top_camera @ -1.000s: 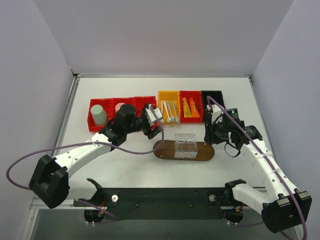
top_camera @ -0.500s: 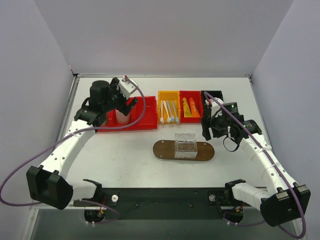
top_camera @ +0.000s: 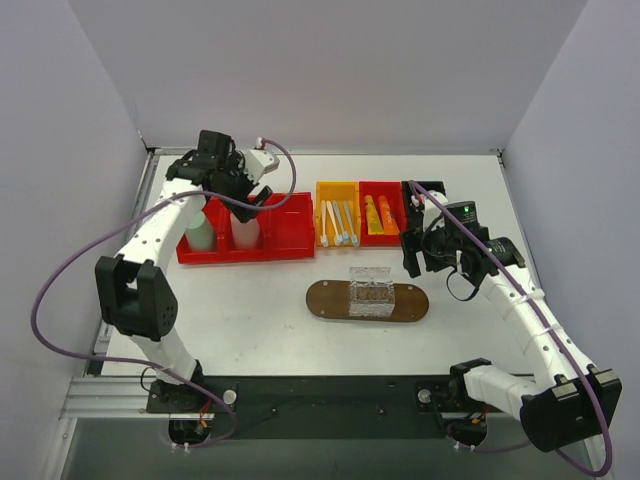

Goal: Prepare toiletry sets of a toothbrush and toothpaste on the tray

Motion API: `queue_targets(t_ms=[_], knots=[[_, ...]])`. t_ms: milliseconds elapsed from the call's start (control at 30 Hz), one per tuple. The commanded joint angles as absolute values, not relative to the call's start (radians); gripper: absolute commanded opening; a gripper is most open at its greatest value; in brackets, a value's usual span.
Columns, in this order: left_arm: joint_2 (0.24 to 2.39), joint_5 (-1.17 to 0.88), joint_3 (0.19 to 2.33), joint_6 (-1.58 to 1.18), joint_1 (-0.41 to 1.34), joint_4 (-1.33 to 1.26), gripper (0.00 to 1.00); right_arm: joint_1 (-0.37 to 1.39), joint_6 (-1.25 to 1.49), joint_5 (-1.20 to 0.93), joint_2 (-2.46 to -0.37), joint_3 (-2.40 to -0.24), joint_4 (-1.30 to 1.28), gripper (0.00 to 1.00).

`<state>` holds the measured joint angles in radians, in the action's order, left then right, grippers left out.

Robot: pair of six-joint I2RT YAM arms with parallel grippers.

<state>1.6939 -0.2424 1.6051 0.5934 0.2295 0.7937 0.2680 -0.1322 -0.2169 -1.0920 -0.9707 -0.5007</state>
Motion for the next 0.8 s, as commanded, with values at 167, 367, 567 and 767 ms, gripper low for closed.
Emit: queue_targets(t_ms=[167, 367, 567, 767], knots=[[1.842, -0.258, 1.736, 0.595, 0.219, 0.957, 0.93, 0.264, -0.135, -0.218, -1.078, -0.966, -0.503, 0.78], [1.836, -0.204, 1.692, 0.594, 0.219, 0.891, 0.93, 0.262, -0.138, -0.233, -1.072, -0.953, -0.503, 0.77], [1.842, -0.189, 1.678, 0.6, 0.219, 0.867, 0.94, 0.262, -0.135, -0.25, -1.085, -0.943, -0.5, 0.76], [1.881, -0.19, 1.675, 0.609, 0.218, 0.874, 0.93, 0.262, -0.133, -0.249, -1.077, -0.94, -0.497, 0.76]])
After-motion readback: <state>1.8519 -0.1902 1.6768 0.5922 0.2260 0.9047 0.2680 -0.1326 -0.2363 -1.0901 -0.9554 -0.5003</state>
